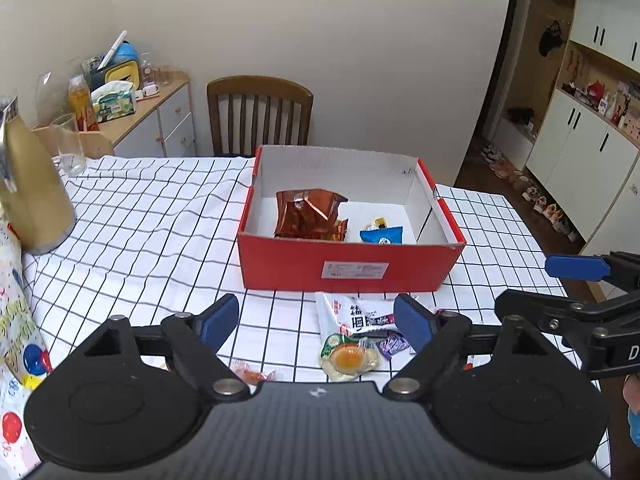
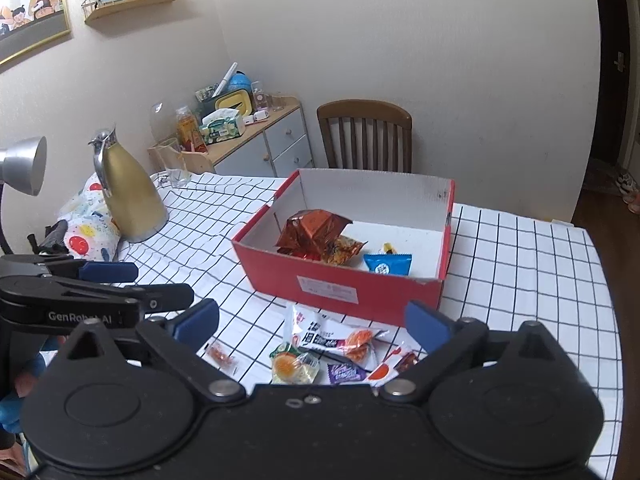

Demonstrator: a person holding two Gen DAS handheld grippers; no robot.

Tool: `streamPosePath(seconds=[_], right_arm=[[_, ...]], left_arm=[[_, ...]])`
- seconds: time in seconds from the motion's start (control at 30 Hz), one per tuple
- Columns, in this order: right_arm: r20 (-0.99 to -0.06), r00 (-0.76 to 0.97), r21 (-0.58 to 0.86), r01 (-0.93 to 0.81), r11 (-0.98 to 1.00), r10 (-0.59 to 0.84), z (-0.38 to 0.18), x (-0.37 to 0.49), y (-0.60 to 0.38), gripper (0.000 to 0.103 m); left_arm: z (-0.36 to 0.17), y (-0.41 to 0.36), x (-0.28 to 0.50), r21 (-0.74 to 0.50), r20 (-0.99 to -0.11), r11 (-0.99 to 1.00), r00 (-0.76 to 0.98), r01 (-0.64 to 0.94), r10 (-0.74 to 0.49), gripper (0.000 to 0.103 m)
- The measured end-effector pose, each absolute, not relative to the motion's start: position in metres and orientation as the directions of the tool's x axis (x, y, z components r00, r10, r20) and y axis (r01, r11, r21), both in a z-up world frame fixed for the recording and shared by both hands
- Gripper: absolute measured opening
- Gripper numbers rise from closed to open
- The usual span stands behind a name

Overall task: Organize snacks
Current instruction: 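Withdraw both tools from the box toward the snacks on the table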

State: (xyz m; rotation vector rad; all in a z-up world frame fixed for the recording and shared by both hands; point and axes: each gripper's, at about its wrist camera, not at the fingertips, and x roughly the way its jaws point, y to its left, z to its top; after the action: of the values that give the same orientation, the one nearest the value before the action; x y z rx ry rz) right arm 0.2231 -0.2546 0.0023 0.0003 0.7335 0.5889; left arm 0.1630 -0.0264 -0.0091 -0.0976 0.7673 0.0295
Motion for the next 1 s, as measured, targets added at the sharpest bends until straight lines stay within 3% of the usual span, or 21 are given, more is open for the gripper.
streamPosePath(seconds=[0.53,1.0], right_arm=[[-0.686,0.587,0.173,-0.443,0.88,0.43,-0.052,0.203,-0.275,0.103],[-0.784,0.506,0.131,-0.432,0.892,0.36,-0.105,0.243,-0.289,0.102]], left_arm=[[-0.065,-0.021,0.145,-0.087,-0.757,0.99,0.654,-0.111,0.007,0.085],[-0.123,-0.041,0.167,-0.013,-0.789,1.0,0.614,-0.008,-0.005,0.085]])
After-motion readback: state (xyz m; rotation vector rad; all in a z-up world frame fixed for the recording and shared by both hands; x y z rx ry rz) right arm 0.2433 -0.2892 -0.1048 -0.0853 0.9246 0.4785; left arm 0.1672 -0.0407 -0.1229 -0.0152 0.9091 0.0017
